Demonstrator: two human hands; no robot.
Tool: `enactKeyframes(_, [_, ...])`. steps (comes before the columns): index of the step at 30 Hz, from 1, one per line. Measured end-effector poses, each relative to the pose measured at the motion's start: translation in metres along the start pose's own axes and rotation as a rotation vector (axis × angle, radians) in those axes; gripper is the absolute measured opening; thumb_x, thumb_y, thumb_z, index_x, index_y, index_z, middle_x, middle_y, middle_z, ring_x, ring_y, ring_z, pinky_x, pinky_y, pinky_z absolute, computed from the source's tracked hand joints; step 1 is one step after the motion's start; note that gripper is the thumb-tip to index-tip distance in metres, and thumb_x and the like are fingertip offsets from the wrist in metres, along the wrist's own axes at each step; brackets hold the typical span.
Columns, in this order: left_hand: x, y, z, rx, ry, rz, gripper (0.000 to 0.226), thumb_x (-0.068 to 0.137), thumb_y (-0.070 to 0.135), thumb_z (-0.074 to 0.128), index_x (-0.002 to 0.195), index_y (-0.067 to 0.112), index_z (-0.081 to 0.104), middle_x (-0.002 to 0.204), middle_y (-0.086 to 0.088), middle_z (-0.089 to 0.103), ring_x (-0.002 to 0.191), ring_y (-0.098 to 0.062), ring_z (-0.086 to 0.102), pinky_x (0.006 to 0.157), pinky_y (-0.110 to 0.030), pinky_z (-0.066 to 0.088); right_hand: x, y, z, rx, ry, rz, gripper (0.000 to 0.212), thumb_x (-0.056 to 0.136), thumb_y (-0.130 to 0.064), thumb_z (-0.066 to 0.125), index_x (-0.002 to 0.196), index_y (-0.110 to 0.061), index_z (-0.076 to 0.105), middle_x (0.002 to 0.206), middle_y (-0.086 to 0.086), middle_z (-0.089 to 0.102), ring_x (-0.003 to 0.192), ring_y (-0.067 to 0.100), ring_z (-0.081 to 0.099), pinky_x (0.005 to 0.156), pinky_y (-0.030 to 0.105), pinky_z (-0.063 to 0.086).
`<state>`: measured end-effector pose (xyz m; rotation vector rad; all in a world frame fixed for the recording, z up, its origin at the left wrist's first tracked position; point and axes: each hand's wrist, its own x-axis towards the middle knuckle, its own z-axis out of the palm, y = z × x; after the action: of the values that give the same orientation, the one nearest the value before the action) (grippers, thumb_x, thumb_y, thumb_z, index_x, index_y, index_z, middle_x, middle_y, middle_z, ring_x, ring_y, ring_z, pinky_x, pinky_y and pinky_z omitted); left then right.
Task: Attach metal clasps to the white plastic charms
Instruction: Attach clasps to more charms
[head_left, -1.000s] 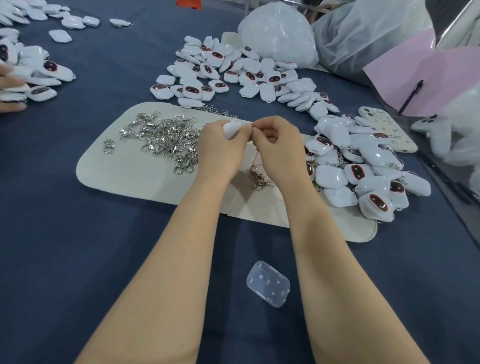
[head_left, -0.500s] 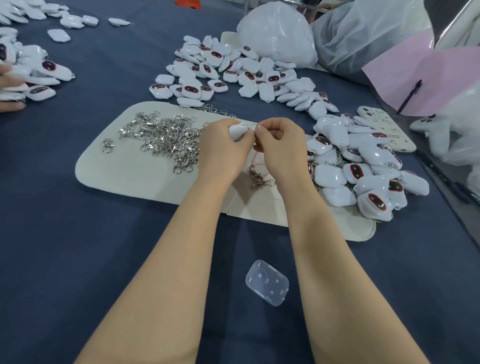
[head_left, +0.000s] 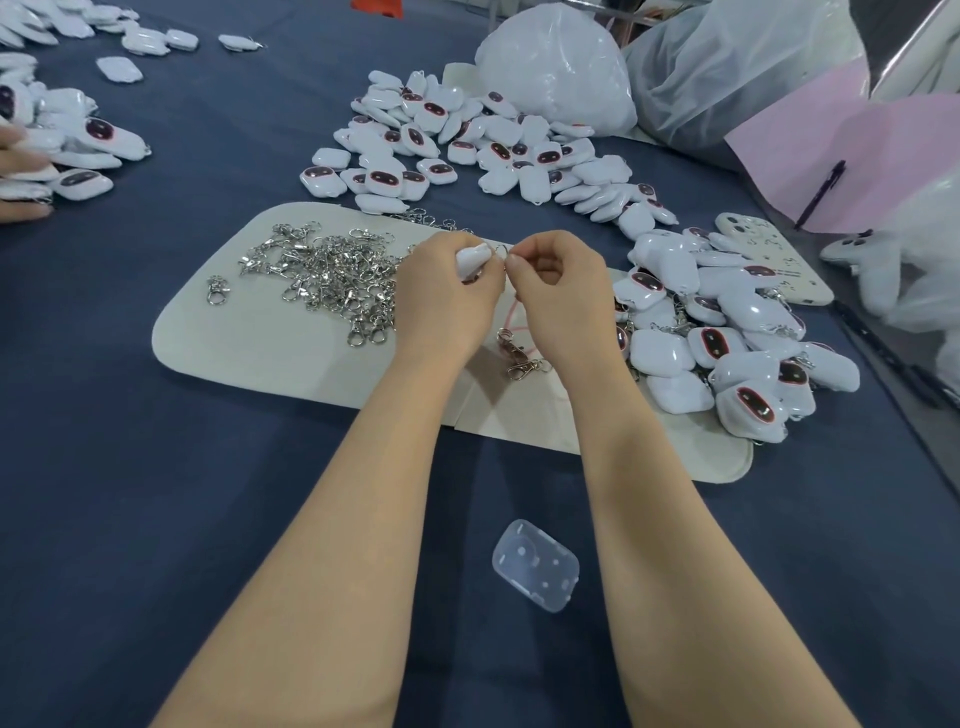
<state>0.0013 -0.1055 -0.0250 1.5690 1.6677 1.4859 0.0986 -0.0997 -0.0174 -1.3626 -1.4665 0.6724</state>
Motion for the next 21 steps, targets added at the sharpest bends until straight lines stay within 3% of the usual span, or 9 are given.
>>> enactKeyframes(4, [0.0002,0.0,0.001,0.018,0.007,0.013,0.015,0.087,0.015,0.061,0.087,0.002,0.068,0.09,-0.008,0.067,0.084,-0.022,0.059,0.074,-0.03,0.043,0.0002,0.001,-0.0006,0.019,0.014,0.0,0.007,0.088,-0.009,0.06,0.091,-0.015,0.059,0.082,-0.01,0.059,0.076,0.002,0.055,0.073,0.014,0.047])
enactKeyframes(10, [-0.001,-0.0001,0.0021,0.053,0.025,0.022,0.015,0.087,0.016,0.061,0.089,0.002,0.067,0.093,-0.006,0.066,0.082,-0.018,0.055,0.072,-0.027,0.041,0.0014,0.0016,-0.0011,-0.005,-0.008,0.013,0.006,0.089,-0.008,0.059,0.087,-0.014,0.059,0.081,-0.006,0.06,0.082,0.012,0.059,0.082,0.028,0.052])
enactKeyframes(17, [-0.0022,0.002,0.0013,0.086,0.031,0.038,0.016,0.086,0.015,0.061,0.09,0.001,0.067,0.094,-0.009,0.066,0.081,-0.02,0.055,0.071,-0.028,0.04,0.0003,0.0009,0.0027,0.031,0.028,0.013,0.007,0.09,-0.006,0.058,0.091,-0.013,0.059,0.083,-0.008,0.06,0.082,0.01,0.059,0.08,0.025,0.051])
enactKeyframes(21, [-0.003,0.0018,0.0013,0.09,0.023,0.041,0.016,0.086,0.015,0.061,0.091,0.002,0.067,0.095,-0.009,0.066,0.084,-0.021,0.056,0.072,-0.028,0.04,0.0009,0.0012,0.0016,0.02,-0.006,0.035,0.006,0.09,-0.007,0.058,0.09,-0.013,0.06,0.085,-0.006,0.061,0.085,0.013,0.06,0.086,0.032,0.052])
